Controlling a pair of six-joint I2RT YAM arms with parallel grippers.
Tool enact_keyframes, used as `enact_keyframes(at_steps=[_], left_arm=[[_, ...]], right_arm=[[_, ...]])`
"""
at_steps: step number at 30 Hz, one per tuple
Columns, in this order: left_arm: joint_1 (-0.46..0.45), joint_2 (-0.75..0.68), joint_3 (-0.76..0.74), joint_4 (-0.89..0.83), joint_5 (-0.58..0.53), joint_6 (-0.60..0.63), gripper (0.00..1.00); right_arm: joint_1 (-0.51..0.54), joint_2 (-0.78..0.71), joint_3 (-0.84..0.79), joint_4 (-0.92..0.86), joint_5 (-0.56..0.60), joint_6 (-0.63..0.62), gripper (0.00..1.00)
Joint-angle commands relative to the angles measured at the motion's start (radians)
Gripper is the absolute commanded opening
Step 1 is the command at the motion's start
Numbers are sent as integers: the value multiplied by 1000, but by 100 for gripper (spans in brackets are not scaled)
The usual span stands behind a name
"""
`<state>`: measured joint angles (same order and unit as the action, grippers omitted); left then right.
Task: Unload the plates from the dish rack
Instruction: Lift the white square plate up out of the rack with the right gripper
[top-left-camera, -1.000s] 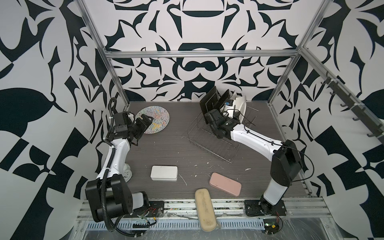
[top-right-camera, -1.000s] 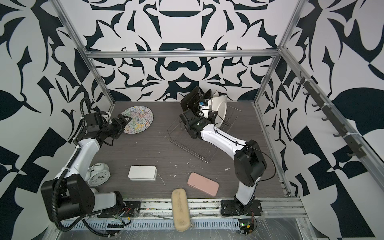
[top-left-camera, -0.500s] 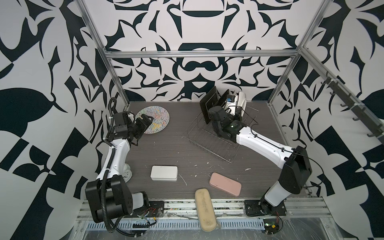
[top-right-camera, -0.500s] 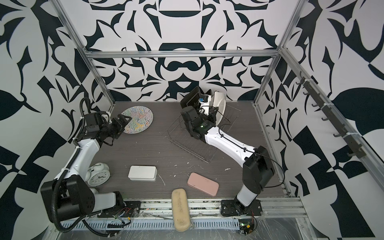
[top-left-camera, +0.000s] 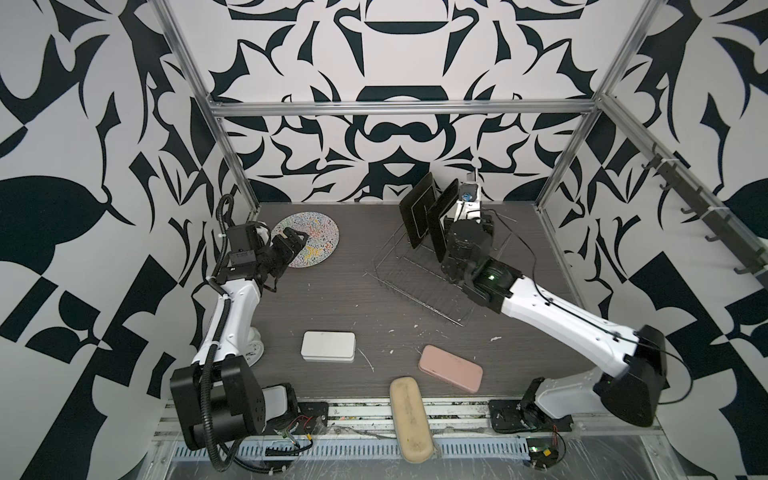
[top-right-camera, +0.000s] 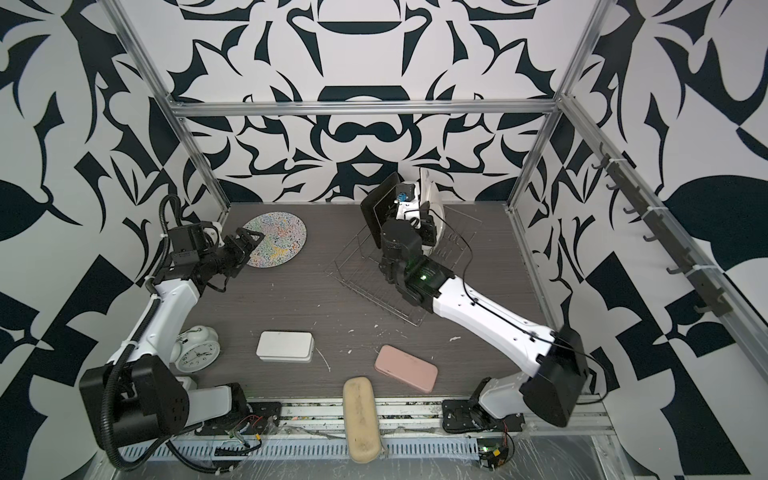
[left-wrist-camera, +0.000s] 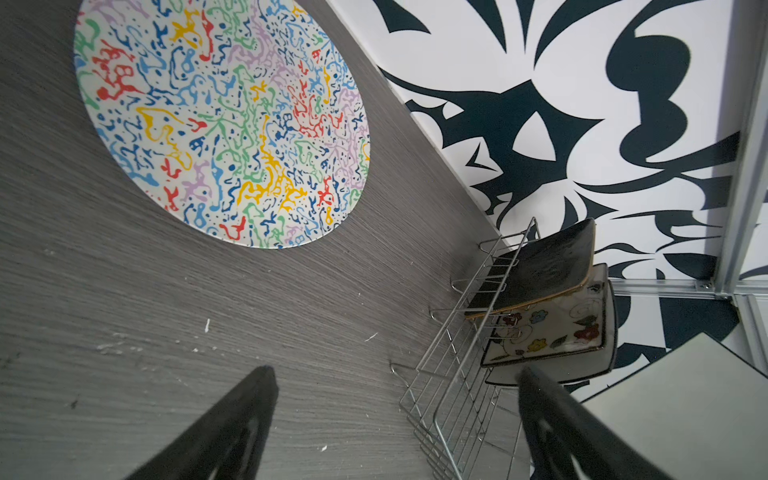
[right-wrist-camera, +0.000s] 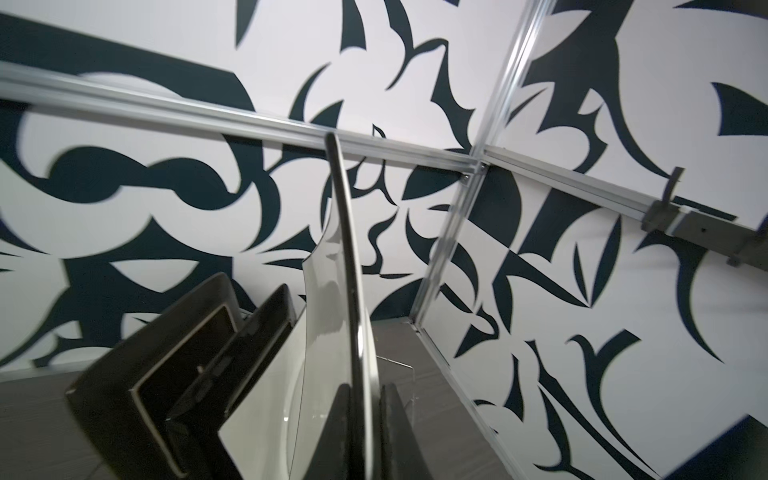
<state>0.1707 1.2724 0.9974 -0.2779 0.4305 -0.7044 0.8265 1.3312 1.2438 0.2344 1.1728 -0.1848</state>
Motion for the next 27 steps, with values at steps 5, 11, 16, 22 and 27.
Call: enact_keyframes(at_steps=[5, 11, 16, 22, 27], left_arm=[[-28, -25, 53, -17, 4, -9, 95], [-40, -12, 69, 33, 102, -25, 94], [-54, -16, 84, 46, 139, -62, 94], [-88, -15, 114, 77, 221, -100, 94], [-183, -9, 136, 88, 210, -145, 94]], right_arm=[[-23, -253, 25, -88, -322, 315, 0], [-290, -316, -23, -221, -813, 759, 0], [-450, -297, -150, -38, -1187, 1031, 0], [-496, -171, -176, 126, -1404, 1221, 0], [-497, -99, -280, 437, -1423, 1398, 0]])
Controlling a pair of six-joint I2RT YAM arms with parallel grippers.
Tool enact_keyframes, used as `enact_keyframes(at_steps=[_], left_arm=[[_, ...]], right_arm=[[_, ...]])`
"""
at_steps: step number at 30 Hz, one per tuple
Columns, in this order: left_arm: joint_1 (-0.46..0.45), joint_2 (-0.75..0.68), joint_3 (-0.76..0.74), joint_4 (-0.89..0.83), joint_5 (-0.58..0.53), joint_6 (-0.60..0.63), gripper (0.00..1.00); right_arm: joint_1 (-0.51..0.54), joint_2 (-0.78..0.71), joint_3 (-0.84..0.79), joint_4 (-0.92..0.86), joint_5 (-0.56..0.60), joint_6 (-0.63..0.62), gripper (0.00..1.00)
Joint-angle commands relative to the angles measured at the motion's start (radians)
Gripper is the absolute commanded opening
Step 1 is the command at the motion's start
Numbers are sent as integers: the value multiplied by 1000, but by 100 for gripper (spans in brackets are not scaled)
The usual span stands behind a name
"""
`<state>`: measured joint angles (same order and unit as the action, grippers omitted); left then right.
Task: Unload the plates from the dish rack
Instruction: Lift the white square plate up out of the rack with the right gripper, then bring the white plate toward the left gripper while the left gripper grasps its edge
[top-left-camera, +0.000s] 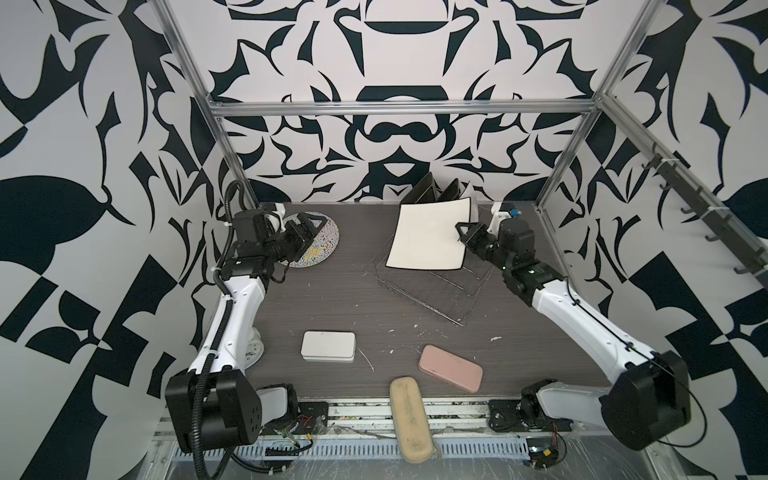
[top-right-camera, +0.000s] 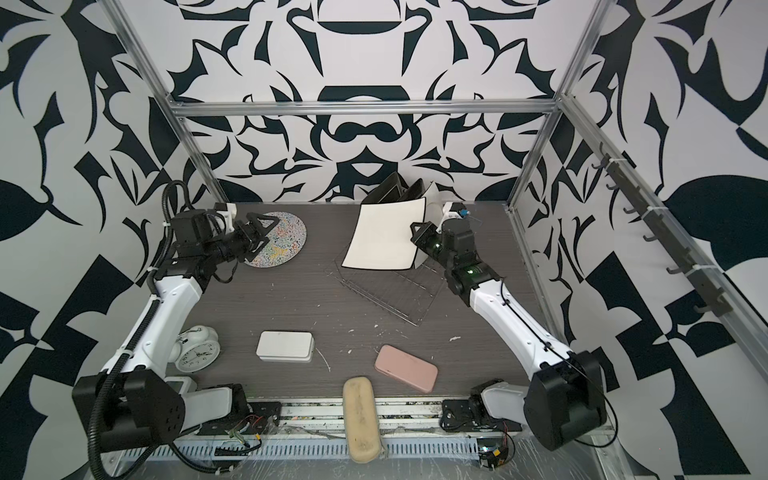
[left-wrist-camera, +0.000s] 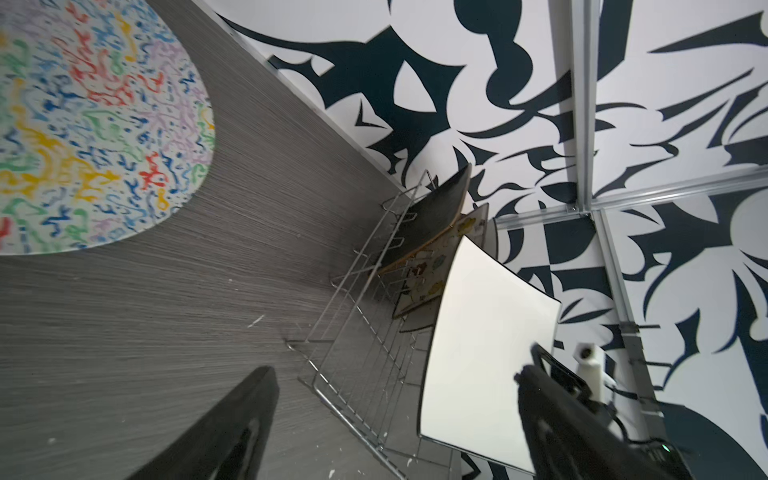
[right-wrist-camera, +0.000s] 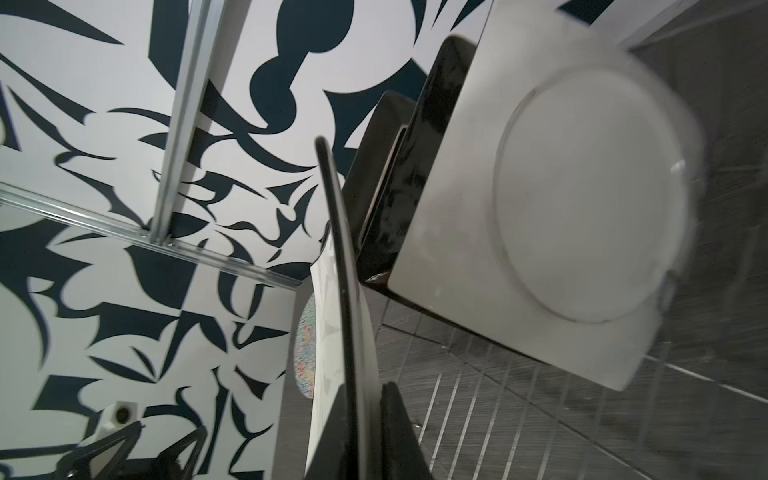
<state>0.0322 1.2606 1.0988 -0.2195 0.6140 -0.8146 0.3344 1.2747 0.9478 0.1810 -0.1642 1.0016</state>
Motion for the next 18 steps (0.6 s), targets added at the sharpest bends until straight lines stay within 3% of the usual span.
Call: enact_keyframes(at_steps=[1, 5, 8, 14, 18], left_arm=[[-64, 6, 36, 44, 25, -44, 94], [-132, 47, 44, 103, 22, -93, 95], [-169, 69, 41, 171, 25, -165, 94], [-279, 57, -4, 303, -169, -224, 94], [-331, 65, -8, 387, -252, -270, 94]], right_arm=[[-3, -29, 13, 520, -90, 232, 0], [-3, 18, 29, 556, -121, 285, 0], [1, 5, 12, 551, -53, 299, 0], [27, 4, -42, 699, 132, 317, 0], [40, 39, -21, 741, 175, 330, 0]])
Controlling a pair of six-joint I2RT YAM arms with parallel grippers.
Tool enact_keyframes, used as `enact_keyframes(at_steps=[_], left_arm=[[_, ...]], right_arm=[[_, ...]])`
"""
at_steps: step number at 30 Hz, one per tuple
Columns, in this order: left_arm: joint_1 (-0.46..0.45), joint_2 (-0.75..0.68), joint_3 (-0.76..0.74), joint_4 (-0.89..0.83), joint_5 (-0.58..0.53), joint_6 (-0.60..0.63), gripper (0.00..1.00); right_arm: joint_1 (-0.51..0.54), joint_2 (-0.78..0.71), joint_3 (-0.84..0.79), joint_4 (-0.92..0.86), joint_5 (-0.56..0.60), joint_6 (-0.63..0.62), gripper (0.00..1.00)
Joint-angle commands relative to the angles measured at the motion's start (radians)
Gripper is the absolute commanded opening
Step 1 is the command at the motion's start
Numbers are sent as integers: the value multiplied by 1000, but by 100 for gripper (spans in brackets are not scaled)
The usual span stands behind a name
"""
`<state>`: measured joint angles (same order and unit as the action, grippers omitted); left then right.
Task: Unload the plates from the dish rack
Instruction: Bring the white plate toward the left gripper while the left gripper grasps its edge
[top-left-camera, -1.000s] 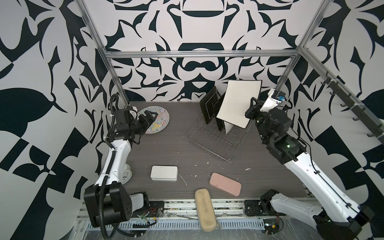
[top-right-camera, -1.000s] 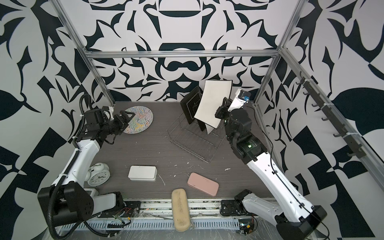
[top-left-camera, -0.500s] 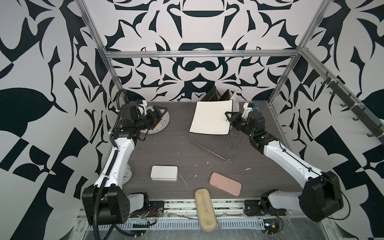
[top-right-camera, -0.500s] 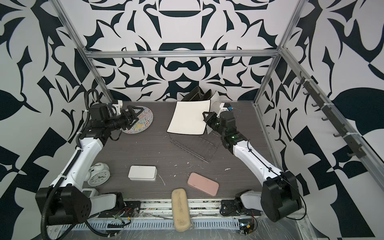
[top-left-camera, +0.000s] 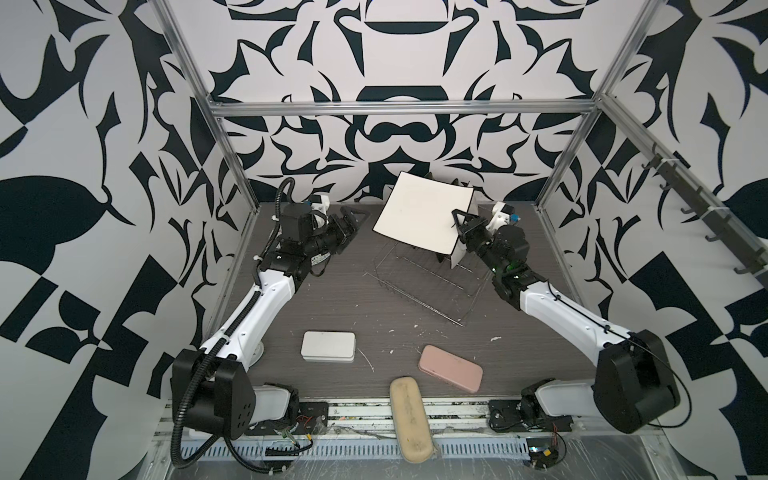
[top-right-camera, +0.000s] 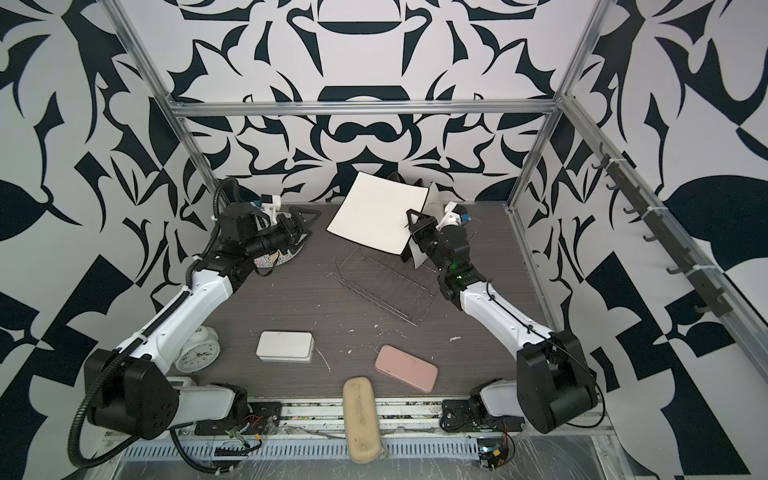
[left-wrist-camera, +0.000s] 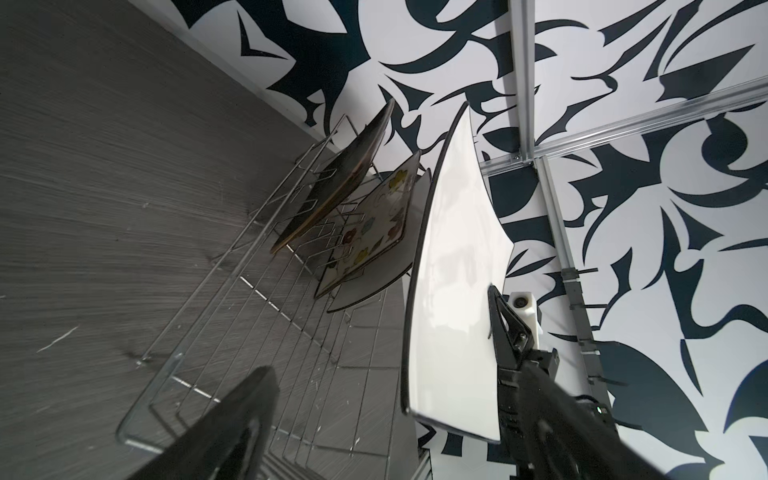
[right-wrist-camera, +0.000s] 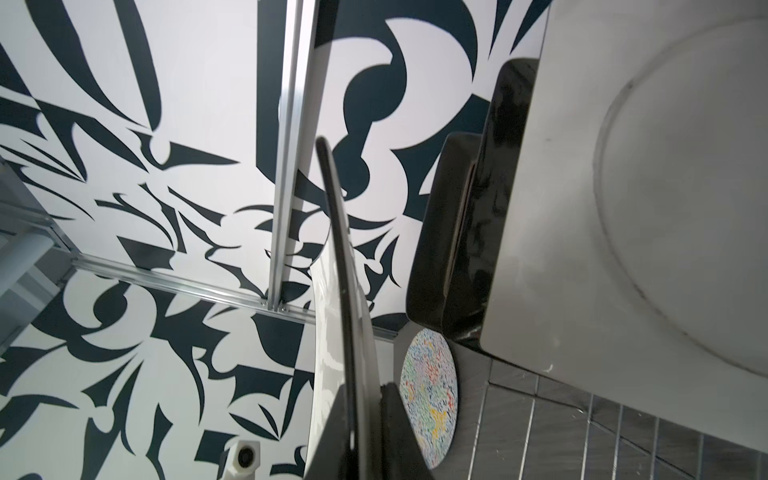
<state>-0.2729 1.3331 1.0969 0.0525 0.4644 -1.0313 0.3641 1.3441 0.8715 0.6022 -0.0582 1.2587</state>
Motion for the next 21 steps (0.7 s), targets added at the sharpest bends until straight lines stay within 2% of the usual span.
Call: enact_keyframes(at_steps=[1, 8, 13, 17, 18, 21], left_arm=[[-45, -3, 3, 115, -120, -50, 94], [-182, 29, 7, 163, -225, -74, 93], [-249, 49, -29, 251, -329, -128, 87], [-294, 81, -22, 299, -355, -153, 86], [-306, 92, -16, 309, -356, -157, 82], [-335, 122, -3, 344, -356, -171, 80]], right_arm=[[10, -21, 61, 330, 69, 80, 0], [50, 14, 67, 390, 145, 80, 0], [84, -8, 54, 354, 209, 43, 0], [97, 0, 49, 391, 238, 45, 0], [103, 3, 45, 400, 242, 49, 0], [111, 7, 38, 420, 296, 63, 0]])
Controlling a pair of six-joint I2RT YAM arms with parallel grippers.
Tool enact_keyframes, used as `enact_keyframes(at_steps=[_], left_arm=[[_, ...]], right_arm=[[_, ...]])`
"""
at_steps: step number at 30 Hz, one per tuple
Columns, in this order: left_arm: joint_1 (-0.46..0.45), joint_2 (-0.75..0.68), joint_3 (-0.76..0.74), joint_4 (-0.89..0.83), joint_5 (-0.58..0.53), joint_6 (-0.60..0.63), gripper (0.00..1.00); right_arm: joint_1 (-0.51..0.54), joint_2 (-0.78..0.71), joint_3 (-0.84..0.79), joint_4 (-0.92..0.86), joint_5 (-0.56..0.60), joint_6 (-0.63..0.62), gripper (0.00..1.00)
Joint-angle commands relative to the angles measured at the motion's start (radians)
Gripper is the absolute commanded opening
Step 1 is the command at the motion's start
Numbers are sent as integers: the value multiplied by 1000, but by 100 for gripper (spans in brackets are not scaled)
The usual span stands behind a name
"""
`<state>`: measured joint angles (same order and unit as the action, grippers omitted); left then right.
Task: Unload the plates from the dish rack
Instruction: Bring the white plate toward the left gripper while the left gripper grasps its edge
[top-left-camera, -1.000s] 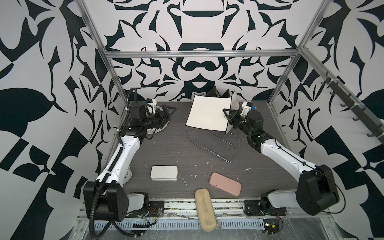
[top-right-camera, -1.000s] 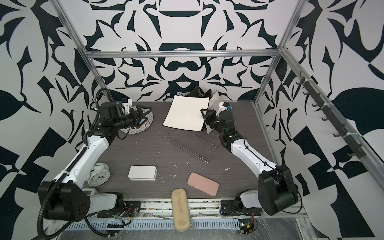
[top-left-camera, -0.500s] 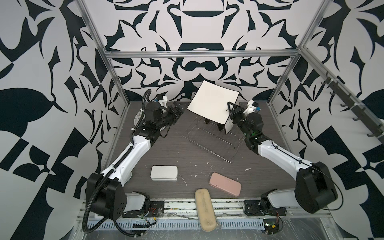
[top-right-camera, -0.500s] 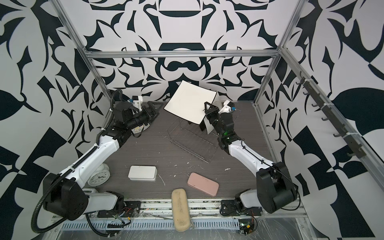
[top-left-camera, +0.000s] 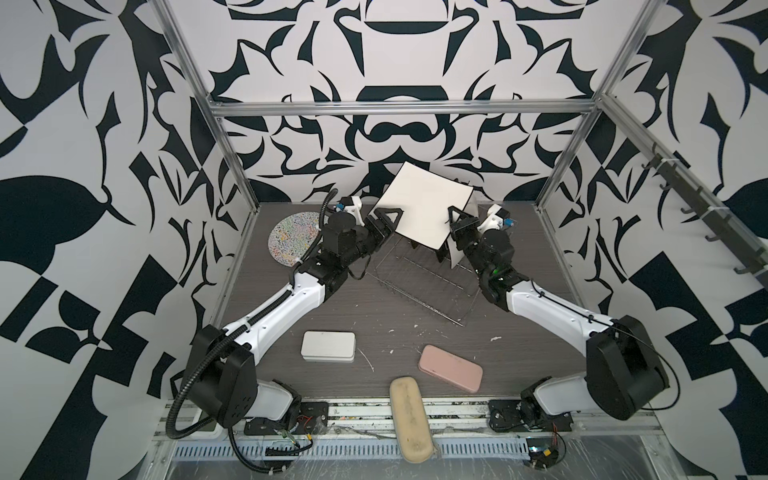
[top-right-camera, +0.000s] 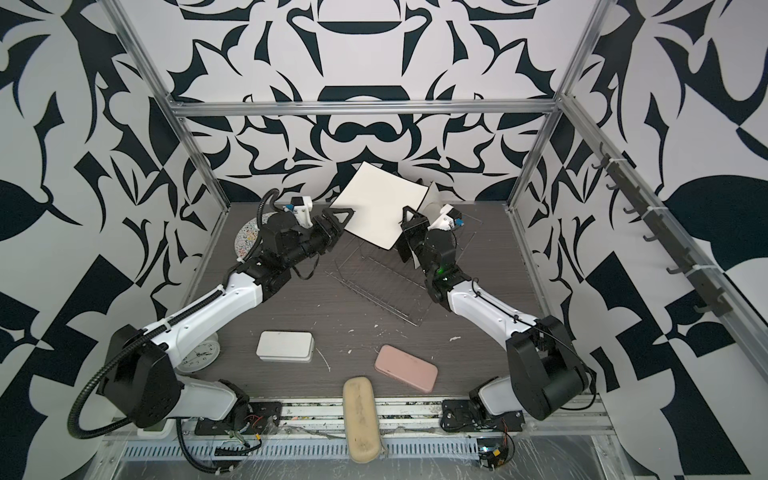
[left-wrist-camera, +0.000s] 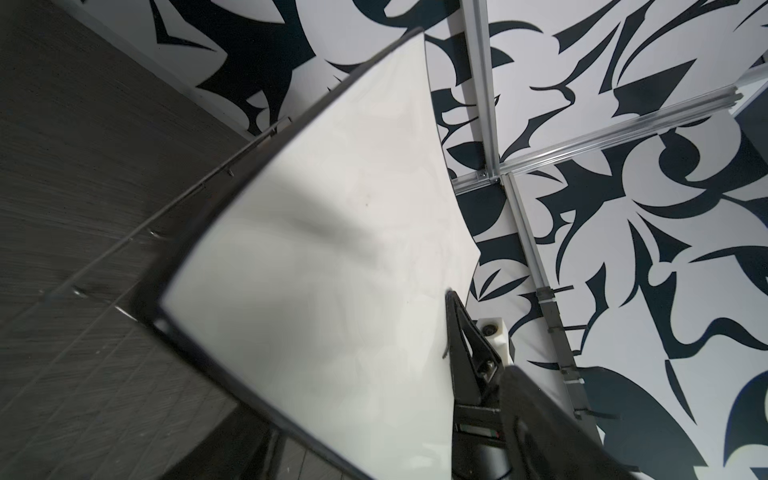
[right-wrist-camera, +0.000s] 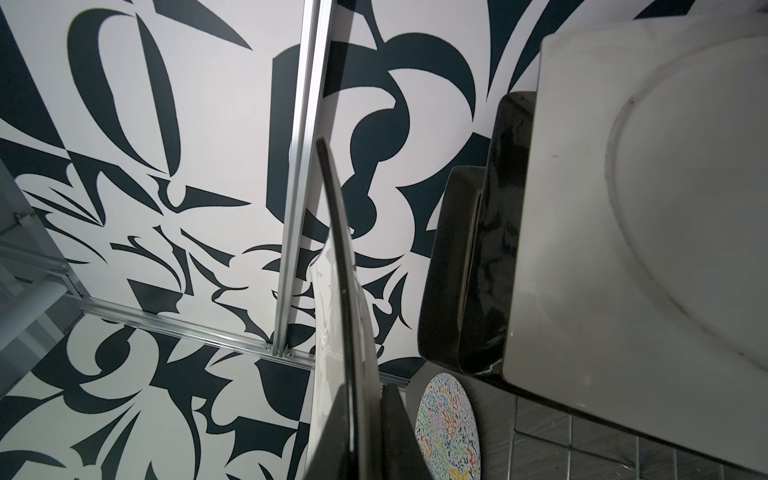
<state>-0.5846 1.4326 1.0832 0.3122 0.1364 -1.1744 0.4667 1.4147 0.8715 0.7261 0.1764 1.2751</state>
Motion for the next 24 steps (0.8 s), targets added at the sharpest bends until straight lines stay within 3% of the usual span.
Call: enact_keyframes(at_steps=[1, 9, 20, 24], left_arm=[[-30, 29, 8, 99, -30, -33, 78], [-54, 23, -58, 161, -133, -76, 57], [-60, 65, -42, 227, -118, -92, 55], [-61, 77, -27, 234, -111, -83, 49]], right_arm=[[9, -62, 35, 305, 66, 49, 0], [10, -65, 40, 257, 42, 67, 0], [21, -48, 30, 316, 26, 113, 0], [35, -59, 23, 319, 29, 87, 0]])
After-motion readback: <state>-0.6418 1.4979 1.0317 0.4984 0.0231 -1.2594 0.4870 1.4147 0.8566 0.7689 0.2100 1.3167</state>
